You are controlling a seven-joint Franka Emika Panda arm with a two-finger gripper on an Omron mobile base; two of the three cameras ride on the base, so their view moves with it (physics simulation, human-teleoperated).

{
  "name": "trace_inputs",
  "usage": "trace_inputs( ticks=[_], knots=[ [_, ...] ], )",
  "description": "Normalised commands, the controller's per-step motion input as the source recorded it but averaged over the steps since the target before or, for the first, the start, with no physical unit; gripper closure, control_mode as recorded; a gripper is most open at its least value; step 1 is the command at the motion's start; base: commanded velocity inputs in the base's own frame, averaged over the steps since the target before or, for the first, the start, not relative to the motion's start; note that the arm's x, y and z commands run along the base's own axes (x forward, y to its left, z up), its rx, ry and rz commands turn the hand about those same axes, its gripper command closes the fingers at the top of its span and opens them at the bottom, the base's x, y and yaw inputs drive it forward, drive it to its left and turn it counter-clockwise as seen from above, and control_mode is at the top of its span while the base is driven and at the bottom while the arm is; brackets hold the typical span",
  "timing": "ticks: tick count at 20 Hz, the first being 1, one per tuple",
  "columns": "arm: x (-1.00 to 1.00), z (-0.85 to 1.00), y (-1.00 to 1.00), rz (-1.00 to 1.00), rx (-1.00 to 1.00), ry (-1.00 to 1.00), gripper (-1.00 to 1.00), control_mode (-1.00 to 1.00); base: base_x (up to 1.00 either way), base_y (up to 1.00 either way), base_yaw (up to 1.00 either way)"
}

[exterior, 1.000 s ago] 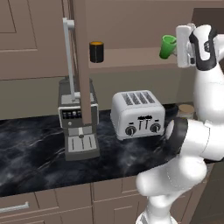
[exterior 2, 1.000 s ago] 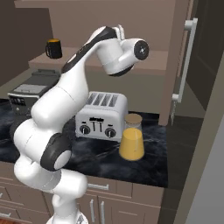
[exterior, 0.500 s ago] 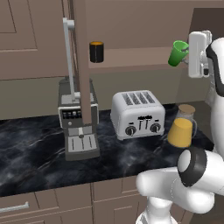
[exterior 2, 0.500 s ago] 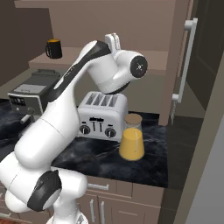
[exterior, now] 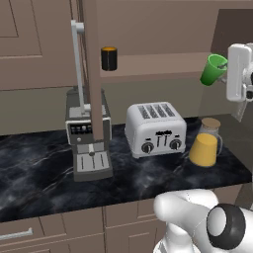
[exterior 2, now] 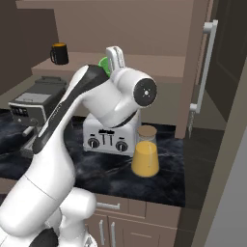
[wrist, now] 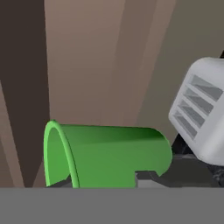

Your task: There is a tray on the dining counter. Grab the cup, mug, and pitcher and place them on the tray. The pitcher may be placed next to the tray if it cannot fit the tray.

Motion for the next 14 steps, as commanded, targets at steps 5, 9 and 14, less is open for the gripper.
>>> trace_inputs(
  ticks=[5, 9, 14],
  knots=[
    [-0.71, 0.00, 0.05, 0.00, -0.05, 0.07, 1.00, -1.00, 0.00, 0.00, 0.00],
    [-0.56, 0.00, 0.09, 0.00, -0.07, 0.15, 1.00, -1.00, 0.00, 0.00, 0.00],
    [-0.40, 0.00, 0.14, 0.00, -0.08, 0.18, 1.00, -1.00, 0.00, 0.00, 0.00]
  ],
)
